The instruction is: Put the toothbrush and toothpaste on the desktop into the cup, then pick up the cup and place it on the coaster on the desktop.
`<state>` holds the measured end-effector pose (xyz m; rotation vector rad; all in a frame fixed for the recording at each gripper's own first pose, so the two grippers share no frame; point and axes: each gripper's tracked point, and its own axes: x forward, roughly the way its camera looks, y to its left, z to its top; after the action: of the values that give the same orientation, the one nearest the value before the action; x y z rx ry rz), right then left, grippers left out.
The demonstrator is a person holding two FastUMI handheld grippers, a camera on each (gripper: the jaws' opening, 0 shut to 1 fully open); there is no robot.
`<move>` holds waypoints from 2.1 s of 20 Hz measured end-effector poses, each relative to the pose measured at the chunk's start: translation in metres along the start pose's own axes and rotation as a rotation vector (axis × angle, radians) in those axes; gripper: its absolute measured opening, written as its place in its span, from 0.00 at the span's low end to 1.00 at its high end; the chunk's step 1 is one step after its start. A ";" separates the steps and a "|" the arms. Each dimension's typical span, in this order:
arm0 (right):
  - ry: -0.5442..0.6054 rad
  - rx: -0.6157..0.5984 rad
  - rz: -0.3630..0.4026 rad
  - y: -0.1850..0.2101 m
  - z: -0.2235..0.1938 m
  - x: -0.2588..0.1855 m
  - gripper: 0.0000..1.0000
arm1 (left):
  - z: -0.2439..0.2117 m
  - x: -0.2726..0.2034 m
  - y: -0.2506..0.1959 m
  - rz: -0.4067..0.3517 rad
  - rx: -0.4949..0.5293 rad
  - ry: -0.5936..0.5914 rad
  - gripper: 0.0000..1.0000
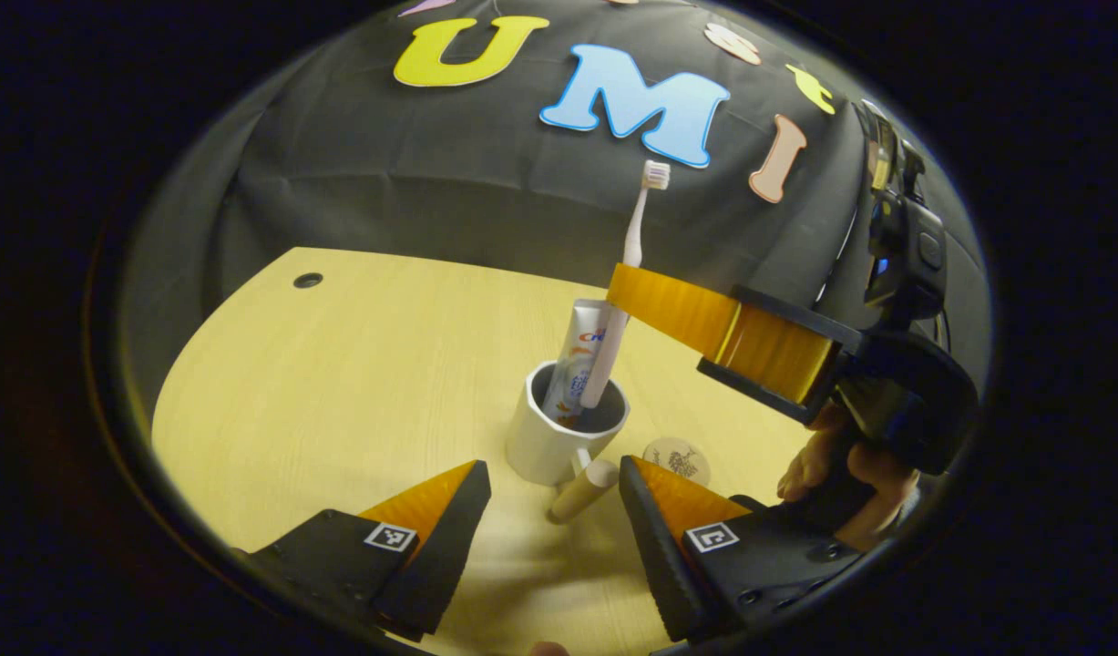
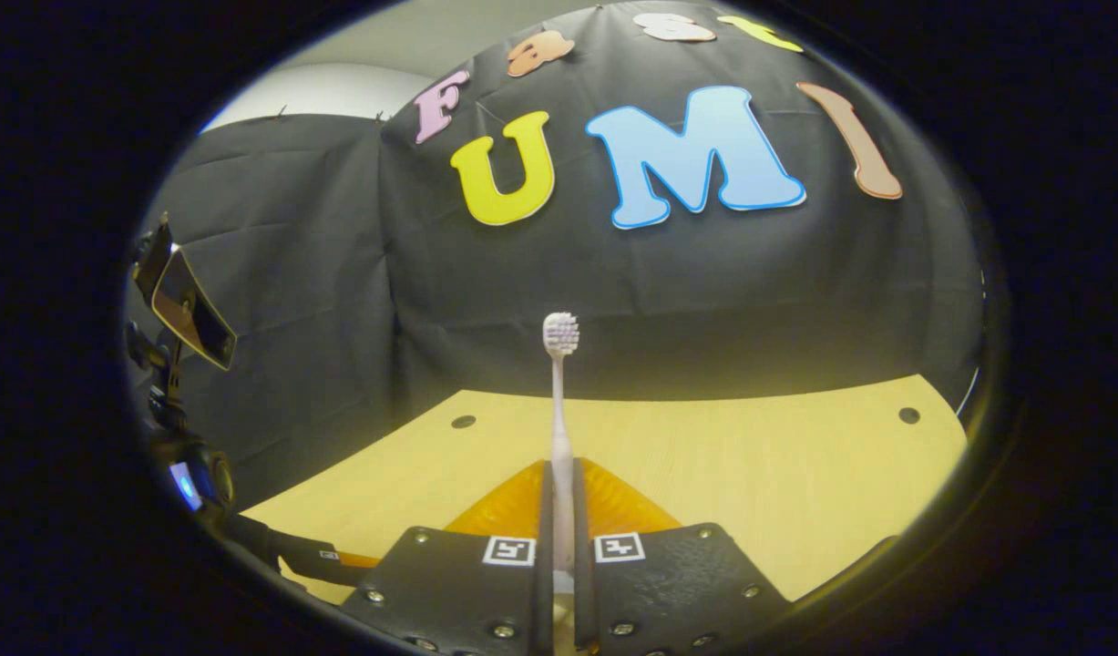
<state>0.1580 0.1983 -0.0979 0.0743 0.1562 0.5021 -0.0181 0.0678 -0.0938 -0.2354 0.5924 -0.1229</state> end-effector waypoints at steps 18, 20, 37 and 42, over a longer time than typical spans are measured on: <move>-0.029 -0.032 -0.073 -0.028 0.029 -0.037 0.78 | -0.011 0.016 -0.013 0.002 -0.025 0.065 0.86; -0.038 -0.067 -0.092 -0.035 0.036 -0.047 0.78 | -0.012 0.019 -0.015 0.012 -0.016 0.086 0.86; -0.035 -0.079 -0.251 -0.099 0.056 -0.147 0.79 | -0.028 0.062 -0.011 0.108 -0.042 0.365 0.87; 0.008 -0.050 -0.283 -0.115 0.042 -0.163 0.79 | -0.037 0.074 -0.008 0.121 -0.059 0.435 0.79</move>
<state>0.0784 0.0180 -0.0480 0.0003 0.1591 0.2235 0.0214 0.0397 -0.1606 -0.2308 1.0424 -0.0388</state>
